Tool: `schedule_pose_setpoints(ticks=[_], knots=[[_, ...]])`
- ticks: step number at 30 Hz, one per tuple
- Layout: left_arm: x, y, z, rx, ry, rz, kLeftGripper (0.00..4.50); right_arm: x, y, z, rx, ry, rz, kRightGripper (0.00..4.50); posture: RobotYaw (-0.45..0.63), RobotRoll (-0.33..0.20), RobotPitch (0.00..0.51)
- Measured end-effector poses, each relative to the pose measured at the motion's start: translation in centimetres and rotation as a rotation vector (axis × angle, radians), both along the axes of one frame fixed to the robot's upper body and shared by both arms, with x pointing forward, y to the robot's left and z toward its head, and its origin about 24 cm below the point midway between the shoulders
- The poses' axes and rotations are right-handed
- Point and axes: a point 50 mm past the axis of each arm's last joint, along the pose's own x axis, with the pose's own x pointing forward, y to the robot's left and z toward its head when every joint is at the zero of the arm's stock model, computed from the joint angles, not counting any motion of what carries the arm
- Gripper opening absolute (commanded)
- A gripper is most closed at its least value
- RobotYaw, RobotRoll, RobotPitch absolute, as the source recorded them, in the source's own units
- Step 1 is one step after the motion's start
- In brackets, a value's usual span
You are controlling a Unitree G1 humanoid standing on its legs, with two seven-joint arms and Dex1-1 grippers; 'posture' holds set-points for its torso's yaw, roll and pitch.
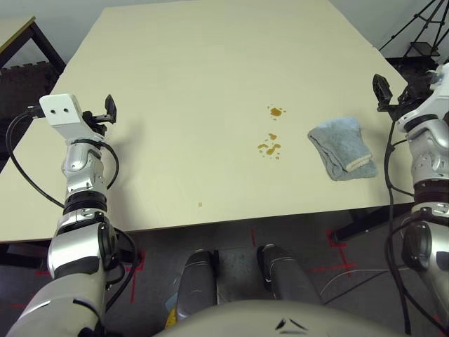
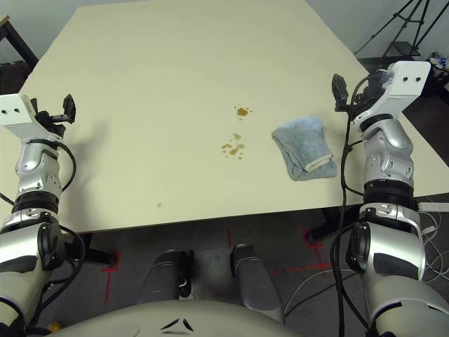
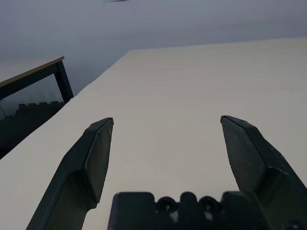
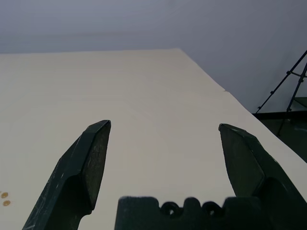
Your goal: Wipe the water off the table with a rag.
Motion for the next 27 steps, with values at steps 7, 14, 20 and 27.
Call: schedule_pose_setpoints(ticks=[7,14,20,27], knots=[[0.1,-0.1,0.6,0.012,-0.021,-0.006,4.5,0.1,0.0,-0.1,-0.001,0.004,0.004,4.49,-0.15,0.0,0.151],[0.7,-0.9,0.9,0.023,-0.015,-0.063,4.5,-0.5,-0.2,-0.5,-0.012,0.009,-0.002,4.49,-0.17,0.0,0.169],[1.1,-1.6,1.3,0.028,-0.005,-0.175,4.5,-1.0,-0.5,-0.6,-0.02,0.016,-0.015,4.49,-0.15,0.0,0.167],[0.4,-4.7,1.6,0.054,0.02,-0.592,4.5,-1.2,-0.6,-0.8,-0.016,0.034,-0.014,4.49,-0.12,0.0,0.173]])
